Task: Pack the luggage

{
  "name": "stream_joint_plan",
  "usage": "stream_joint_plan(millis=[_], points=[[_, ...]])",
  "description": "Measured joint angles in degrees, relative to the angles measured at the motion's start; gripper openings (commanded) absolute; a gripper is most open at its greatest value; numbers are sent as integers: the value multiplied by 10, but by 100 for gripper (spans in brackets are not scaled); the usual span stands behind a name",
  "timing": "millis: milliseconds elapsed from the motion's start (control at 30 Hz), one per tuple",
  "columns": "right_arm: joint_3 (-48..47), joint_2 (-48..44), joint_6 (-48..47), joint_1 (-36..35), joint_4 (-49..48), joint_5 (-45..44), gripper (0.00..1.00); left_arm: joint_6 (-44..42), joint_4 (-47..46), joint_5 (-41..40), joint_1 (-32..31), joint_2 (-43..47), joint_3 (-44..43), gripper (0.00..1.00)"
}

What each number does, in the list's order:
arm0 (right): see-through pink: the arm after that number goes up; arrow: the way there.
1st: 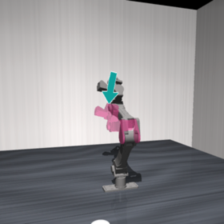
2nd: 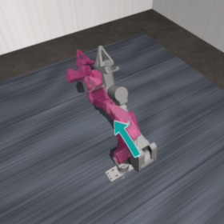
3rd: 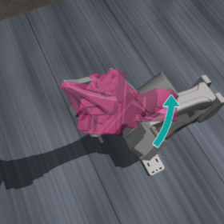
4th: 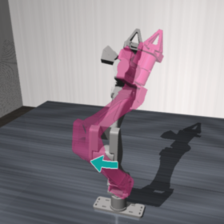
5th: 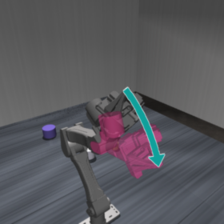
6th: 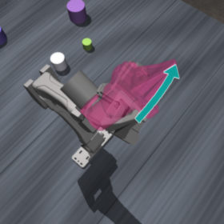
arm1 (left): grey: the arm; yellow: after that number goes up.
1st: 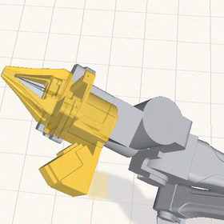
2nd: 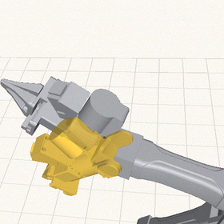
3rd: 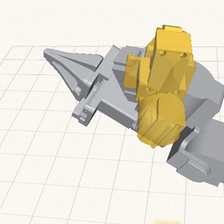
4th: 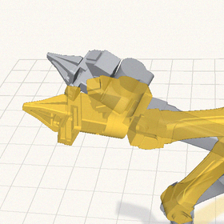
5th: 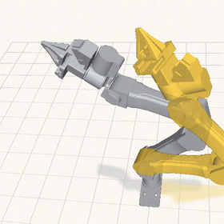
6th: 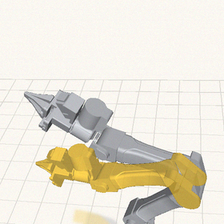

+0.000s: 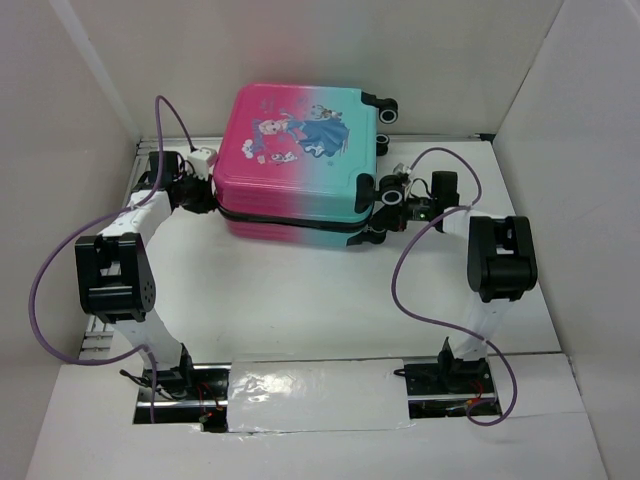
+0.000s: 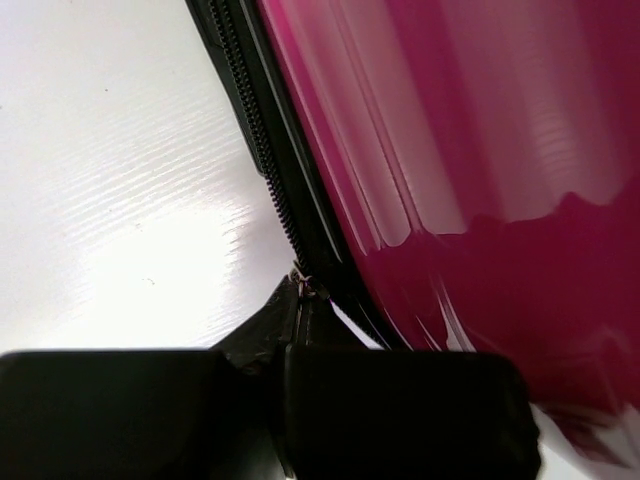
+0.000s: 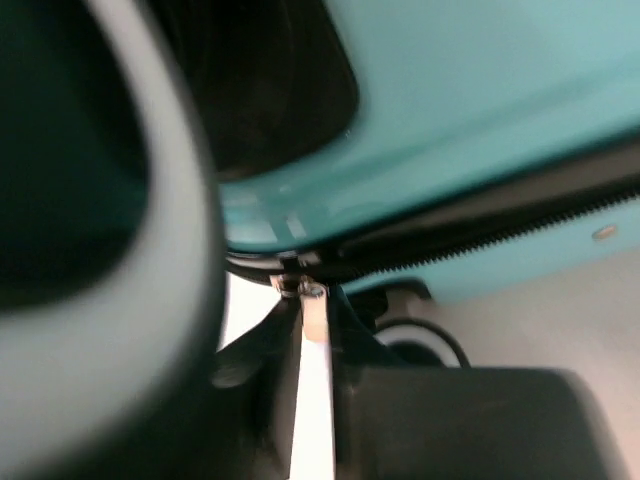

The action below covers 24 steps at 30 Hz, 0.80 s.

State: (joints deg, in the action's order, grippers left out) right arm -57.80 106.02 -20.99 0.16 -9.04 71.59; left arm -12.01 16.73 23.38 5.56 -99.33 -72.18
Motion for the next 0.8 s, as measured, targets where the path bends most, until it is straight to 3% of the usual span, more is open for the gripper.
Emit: stream_joint_plan(millis=[33, 300, 567, 800], points=[[-10, 4, -2, 2, 13, -3, 0, -1, 0, -1, 0, 0, -1, 0], [-64, 41, 4, 9, 59, -12, 0, -12, -3, 3, -2, -10, -8, 0], [-101, 45, 82, 10, 66, -113, 0, 3, -31, -31, -14, -28, -23, 0], [-173, 88, 110, 10, 91, -158, 0, -29, -38, 1, -11, -46, -36, 0]])
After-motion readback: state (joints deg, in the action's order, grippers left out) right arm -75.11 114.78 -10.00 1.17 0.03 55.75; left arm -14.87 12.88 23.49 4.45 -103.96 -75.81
